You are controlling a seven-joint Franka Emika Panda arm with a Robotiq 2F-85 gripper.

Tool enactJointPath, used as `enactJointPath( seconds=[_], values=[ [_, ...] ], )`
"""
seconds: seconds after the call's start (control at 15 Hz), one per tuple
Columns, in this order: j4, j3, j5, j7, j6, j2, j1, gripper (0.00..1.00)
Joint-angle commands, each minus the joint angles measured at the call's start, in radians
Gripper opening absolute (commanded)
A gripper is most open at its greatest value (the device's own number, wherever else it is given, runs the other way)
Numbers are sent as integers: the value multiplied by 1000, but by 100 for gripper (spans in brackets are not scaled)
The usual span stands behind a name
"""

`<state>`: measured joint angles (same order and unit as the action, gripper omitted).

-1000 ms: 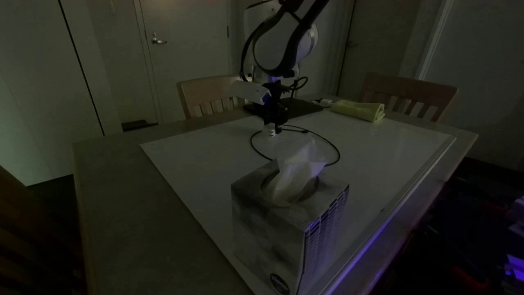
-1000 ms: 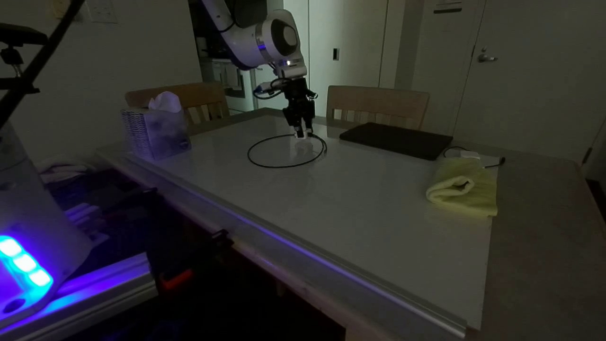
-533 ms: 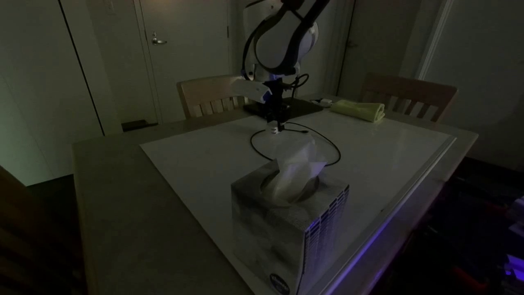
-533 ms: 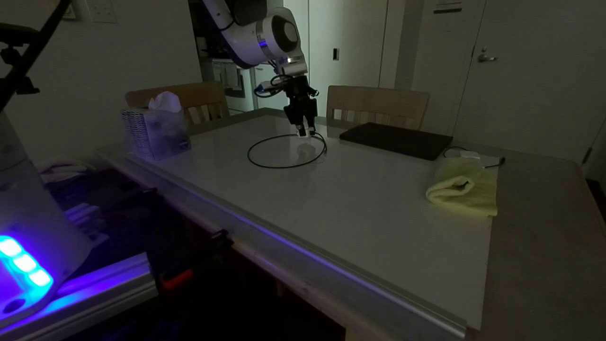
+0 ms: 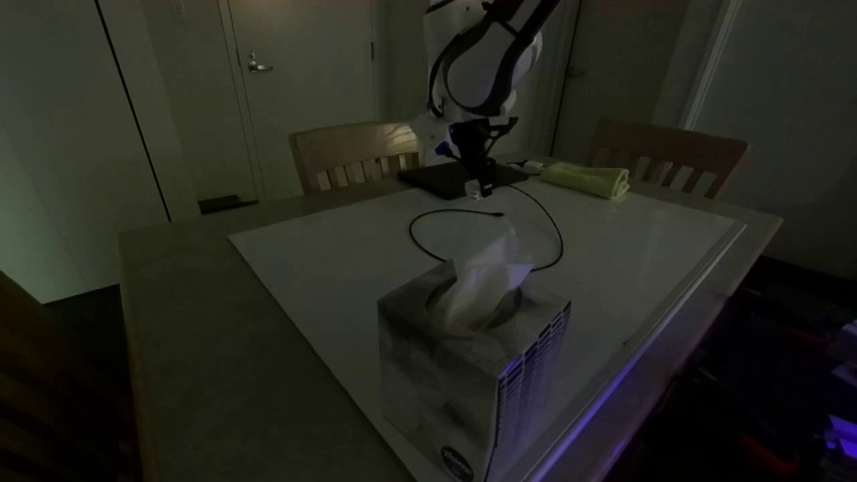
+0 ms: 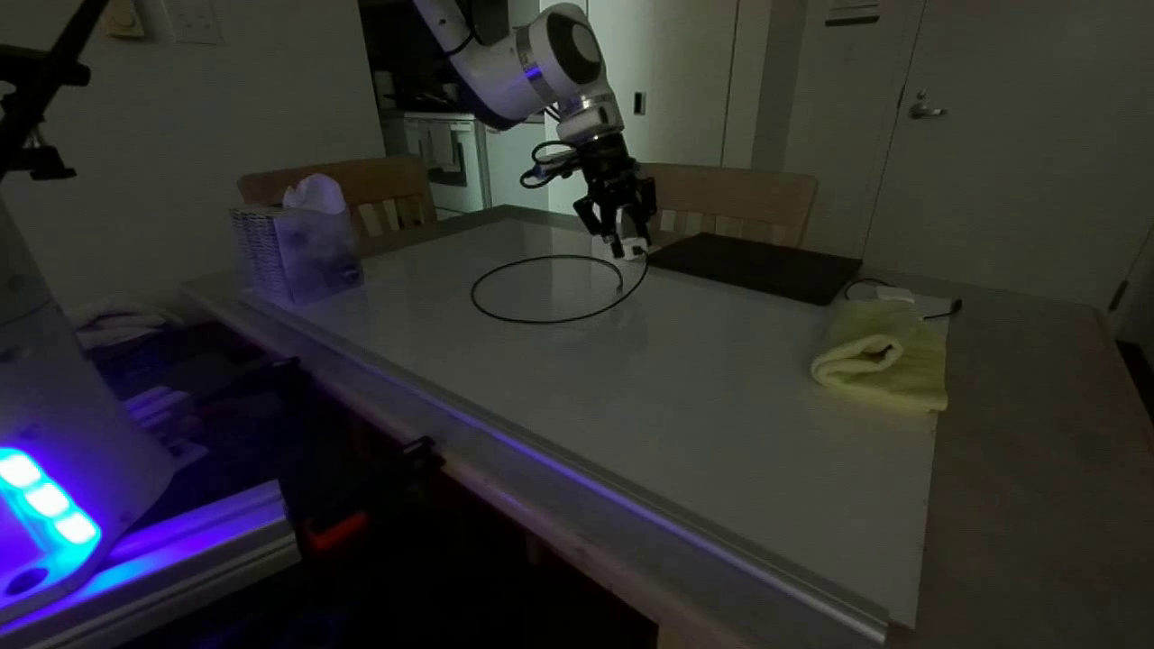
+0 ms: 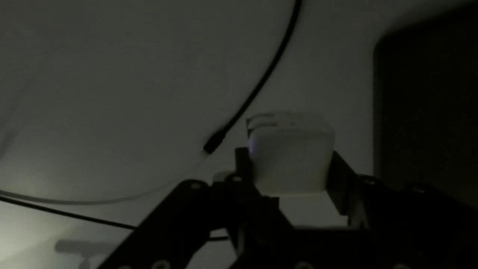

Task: Straighten the cable

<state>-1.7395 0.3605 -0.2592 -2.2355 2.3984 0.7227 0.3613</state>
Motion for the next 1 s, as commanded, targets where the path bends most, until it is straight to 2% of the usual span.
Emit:
enactJointPath(
  seconds=[0.0, 0.07, 0.27, 0.33, 0.47, 0.73, 0.8, 0.87, 0.93],
  values=[
    [-9, -25, -47, -68, -20, -19, -38, 26],
    [-16, -22, -59, -81, -21, -25, -45, 51],
    [-11, -40, -59, -78, -20, -19, -55, 51],
    [-11, -44, -58, -78, -20, -18, -54, 26],
    [22, 6, -77, -222, -99, 9, -11, 26],
    [11, 10, -118, -455, -170, -5, -25, 26],
    [26, 206, 62, -371, -161, 41, 122, 26],
    [20, 237, 100, -385, -169, 46, 138, 26],
    [16, 317, 178, -369, -174, 67, 188, 26]
  ],
)
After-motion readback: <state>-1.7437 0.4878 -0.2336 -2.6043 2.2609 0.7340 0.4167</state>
